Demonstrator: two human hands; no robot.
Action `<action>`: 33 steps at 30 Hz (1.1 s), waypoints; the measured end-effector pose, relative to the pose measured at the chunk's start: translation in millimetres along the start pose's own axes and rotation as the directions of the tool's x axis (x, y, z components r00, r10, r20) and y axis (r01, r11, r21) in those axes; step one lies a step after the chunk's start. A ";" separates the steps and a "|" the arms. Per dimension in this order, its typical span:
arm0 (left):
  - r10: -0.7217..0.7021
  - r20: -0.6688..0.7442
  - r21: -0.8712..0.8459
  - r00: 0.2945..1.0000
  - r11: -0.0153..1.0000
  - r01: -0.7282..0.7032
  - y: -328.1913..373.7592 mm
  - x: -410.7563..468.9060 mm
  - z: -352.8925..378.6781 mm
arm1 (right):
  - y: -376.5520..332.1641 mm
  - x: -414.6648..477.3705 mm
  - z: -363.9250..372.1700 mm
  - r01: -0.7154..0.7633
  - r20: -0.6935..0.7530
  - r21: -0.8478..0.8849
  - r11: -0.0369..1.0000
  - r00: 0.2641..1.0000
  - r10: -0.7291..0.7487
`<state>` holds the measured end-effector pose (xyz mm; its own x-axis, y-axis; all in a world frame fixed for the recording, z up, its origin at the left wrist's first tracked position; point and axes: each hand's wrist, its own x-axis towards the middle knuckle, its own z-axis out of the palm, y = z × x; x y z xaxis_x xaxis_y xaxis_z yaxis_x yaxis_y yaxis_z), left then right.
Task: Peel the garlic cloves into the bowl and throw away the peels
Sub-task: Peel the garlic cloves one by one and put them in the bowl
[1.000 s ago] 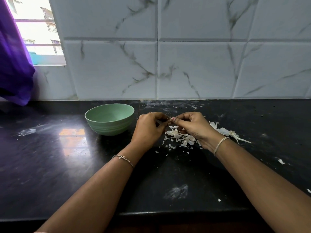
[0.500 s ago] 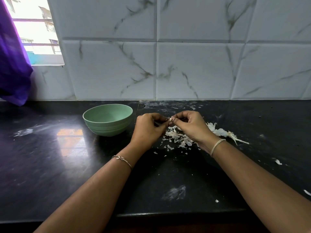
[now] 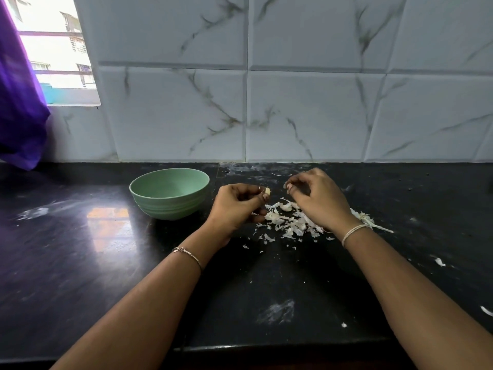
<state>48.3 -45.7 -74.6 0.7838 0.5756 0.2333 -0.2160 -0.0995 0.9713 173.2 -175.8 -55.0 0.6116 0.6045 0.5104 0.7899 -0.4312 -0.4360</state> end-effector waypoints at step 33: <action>-0.088 0.076 -0.010 0.993 0.996 0.089 7.5 -6.2 1.9 | -17.1 -8.8 8.8 -0.189 0.199 0.604 0.774 0.977 0.084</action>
<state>42.9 -51.5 -68.7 0.8418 0.5187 0.1496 -0.1510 -0.0397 0.9877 153.9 -167.9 -58.6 0.6546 0.6873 0.3147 0.4693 -0.0431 -0.8820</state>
